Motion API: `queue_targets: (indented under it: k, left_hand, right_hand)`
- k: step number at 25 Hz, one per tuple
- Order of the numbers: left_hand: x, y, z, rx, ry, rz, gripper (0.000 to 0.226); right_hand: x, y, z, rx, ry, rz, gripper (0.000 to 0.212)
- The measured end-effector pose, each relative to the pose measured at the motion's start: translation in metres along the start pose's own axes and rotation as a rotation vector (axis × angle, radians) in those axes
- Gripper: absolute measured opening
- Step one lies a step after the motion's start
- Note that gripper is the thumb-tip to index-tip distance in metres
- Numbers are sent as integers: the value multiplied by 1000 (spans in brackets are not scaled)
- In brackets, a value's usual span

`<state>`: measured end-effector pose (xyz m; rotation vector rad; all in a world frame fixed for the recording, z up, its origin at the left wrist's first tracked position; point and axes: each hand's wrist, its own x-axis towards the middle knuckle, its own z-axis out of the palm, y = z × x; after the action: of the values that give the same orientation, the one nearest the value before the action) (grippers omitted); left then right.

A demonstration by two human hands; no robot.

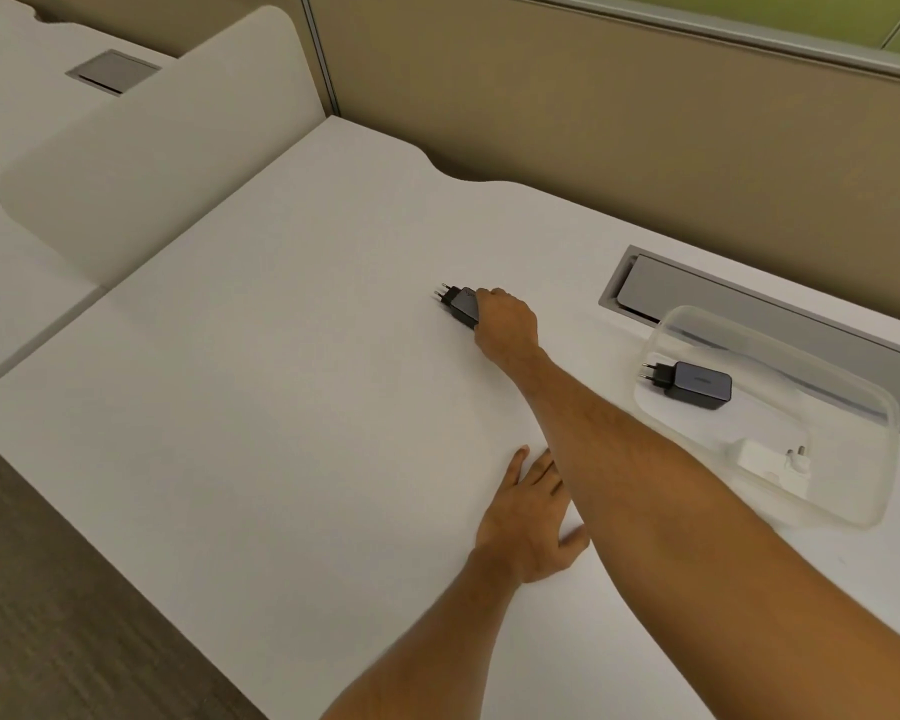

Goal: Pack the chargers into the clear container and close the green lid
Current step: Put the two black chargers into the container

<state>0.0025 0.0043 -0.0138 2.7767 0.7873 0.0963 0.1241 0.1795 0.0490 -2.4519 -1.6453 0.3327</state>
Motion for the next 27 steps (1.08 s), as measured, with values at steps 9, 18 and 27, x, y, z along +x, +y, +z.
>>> queue_targets:
  k: [9,18,27]
  left_hand:
    - [1,-3,2,-44,-9,45,69]
    - [0,-2,-4,-21,-9,57,70]
    - [-1,-12,-2,-12,0,28,70]
  right_hand:
    - [-12,13,-44,42,113,-45,22]
    - [-63,71,-113,71,335,53,21]
    - [-132,134,-123,5,366,198,23]
